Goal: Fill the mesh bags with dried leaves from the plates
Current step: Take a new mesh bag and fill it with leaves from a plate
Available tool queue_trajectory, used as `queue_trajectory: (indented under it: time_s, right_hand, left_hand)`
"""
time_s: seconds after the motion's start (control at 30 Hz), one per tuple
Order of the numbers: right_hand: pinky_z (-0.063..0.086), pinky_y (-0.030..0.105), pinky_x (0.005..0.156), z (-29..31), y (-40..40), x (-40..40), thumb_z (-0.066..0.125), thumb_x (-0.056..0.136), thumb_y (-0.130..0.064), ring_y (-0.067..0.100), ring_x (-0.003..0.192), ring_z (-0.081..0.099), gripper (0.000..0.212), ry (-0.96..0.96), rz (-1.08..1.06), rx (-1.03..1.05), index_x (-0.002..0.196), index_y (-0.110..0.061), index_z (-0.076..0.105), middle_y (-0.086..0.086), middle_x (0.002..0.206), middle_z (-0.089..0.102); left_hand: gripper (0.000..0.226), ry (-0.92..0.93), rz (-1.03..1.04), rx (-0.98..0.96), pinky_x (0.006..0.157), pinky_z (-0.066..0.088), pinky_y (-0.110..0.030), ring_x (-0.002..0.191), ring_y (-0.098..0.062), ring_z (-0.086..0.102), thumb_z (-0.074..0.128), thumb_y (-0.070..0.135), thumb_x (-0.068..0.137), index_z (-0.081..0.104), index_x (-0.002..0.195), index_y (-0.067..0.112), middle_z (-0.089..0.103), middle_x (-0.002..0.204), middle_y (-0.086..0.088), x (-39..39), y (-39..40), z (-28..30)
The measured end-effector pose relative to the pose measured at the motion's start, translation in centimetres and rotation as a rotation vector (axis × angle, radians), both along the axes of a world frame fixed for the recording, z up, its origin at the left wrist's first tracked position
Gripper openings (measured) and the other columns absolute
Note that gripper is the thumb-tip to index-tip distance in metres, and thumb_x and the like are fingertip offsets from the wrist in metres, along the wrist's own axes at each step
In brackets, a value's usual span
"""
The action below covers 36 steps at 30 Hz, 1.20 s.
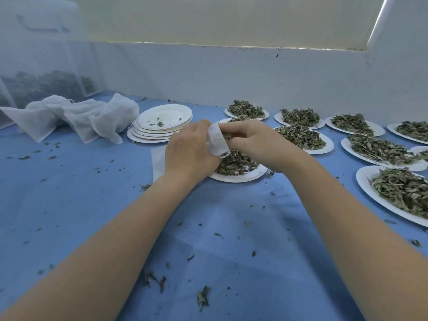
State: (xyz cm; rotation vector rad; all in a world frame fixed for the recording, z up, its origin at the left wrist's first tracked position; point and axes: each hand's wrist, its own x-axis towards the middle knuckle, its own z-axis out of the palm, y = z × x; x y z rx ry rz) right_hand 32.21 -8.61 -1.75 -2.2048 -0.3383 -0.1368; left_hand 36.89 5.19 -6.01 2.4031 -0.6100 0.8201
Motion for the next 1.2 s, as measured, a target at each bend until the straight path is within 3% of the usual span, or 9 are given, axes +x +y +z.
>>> queue_trajectory:
  time_s: [0.13,0.27,0.43,0.57,0.67,0.8,0.93,1.1,1.2]
  right_hand:
    - [0.05,0.016,0.076,-0.6,0.1,0.4,0.072,0.078,-0.011,0.005,0.082,0.067,0.026,-0.104,-0.208,0.149,0.104,-0.016,0.068,-0.003,0.096,0.07]
    - [0.043,0.008,0.059,-1.0,0.8,0.4,0.074,0.075,-0.008,-0.003,0.063,0.059,0.025,-0.198,-0.254,0.179,0.093,-0.018,0.061,-0.006,0.077,0.07]
    - [0.05,0.037,0.076,-1.1,1.2,0.4,0.056,0.083,0.0,0.028,0.073,0.056,0.036,-0.143,-0.099,-0.006,0.109,-0.024,0.055,0.016,0.086,0.071]
    - [0.049,0.014,0.078,-0.8,0.4,0.4,0.064,0.083,-0.004,0.004,0.079,0.064,0.033,-0.235,-0.157,0.258,0.106,-0.028,0.059,-0.004,0.088,0.072]
    - [0.042,0.005,0.065,-0.8,-0.5,0.3,0.064,0.083,-0.02,-0.002,0.071,0.058,0.011,-0.268,-0.311,-0.024,0.091,-0.027,0.066,-0.012,0.08,0.066]
    - [0.047,0.021,0.074,-1.5,-0.7,0.2,0.066,0.079,-0.035,0.005,0.081,0.054,0.013,-0.093,-0.224,-0.44,0.09,-0.028,0.069,-0.01,0.091,0.061]
    - [0.044,0.026,0.073,-2.3,-0.1,0.5,0.069,0.075,-0.043,0.01,0.087,0.05,0.035,-0.051,-0.189,-0.533,0.107,-0.03,0.064,-0.005,0.091,0.054]
    - [0.044,0.023,0.071,-2.6,-0.1,1.0,0.07,0.079,-0.031,0.009,0.083,0.048,0.029,-0.091,-0.204,-0.571,0.108,-0.027,0.067,-0.002,0.091,0.056]
    - [0.041,0.01,0.06,-2.0,-0.4,0.8,0.07,0.08,-0.023,0.006,0.075,0.052,0.017,-0.131,-0.215,-0.532,0.096,-0.024,0.073,-0.004,0.083,0.063]
  left_hand:
    - [0.044,-0.031,-0.003,0.017,0.079,0.039,-0.04,0.093,-0.033,0.056,0.067,0.029,0.075,0.056,0.11,0.006,0.063,0.1,-0.012,0.0,0.1,-0.3]
    - [0.044,-0.095,-0.004,0.064,0.075,0.04,-0.042,0.085,-0.036,0.058,0.068,0.022,0.071,0.058,0.108,0.001,0.063,0.094,-0.016,-0.2,0.0,-0.6]
    - [0.047,-0.111,0.024,0.031,0.073,0.041,-0.042,0.081,-0.039,0.059,0.071,0.015,0.067,0.058,0.107,-0.004,0.063,0.09,-0.021,0.0,0.4,-0.6]
    - [0.051,-0.042,0.064,-0.028,0.079,0.036,-0.038,0.095,-0.034,0.056,0.07,0.024,0.071,0.055,0.116,0.004,0.062,0.104,-0.015,0.6,0.9,-0.8]
    - [0.053,-0.009,0.066,-0.048,0.079,0.033,-0.034,0.099,-0.032,0.054,0.07,0.021,0.069,0.053,0.116,0.007,0.061,0.108,-0.013,1.1,1.3,-1.0]
    - [0.045,-0.018,0.083,-0.067,0.079,0.037,-0.035,0.095,-0.033,0.055,0.069,0.022,0.071,0.055,0.111,0.008,0.062,0.102,-0.011,1.5,1.6,-1.2]
    - [0.042,0.002,0.064,-0.072,0.081,0.036,-0.033,0.098,-0.031,0.054,0.066,0.02,0.072,0.055,0.111,0.01,0.061,0.105,-0.009,1.9,2.0,-1.4]
    - [0.046,-0.027,0.025,-0.064,0.081,0.037,-0.034,0.098,-0.032,0.055,0.07,0.018,0.07,0.056,0.113,0.009,0.062,0.104,-0.011,1.9,2.5,-1.5]
    - [0.048,-0.037,0.013,-0.046,0.082,0.038,-0.035,0.098,-0.033,0.055,0.071,0.016,0.069,0.056,0.113,0.007,0.062,0.105,-0.012,1.8,2.7,-1.5]
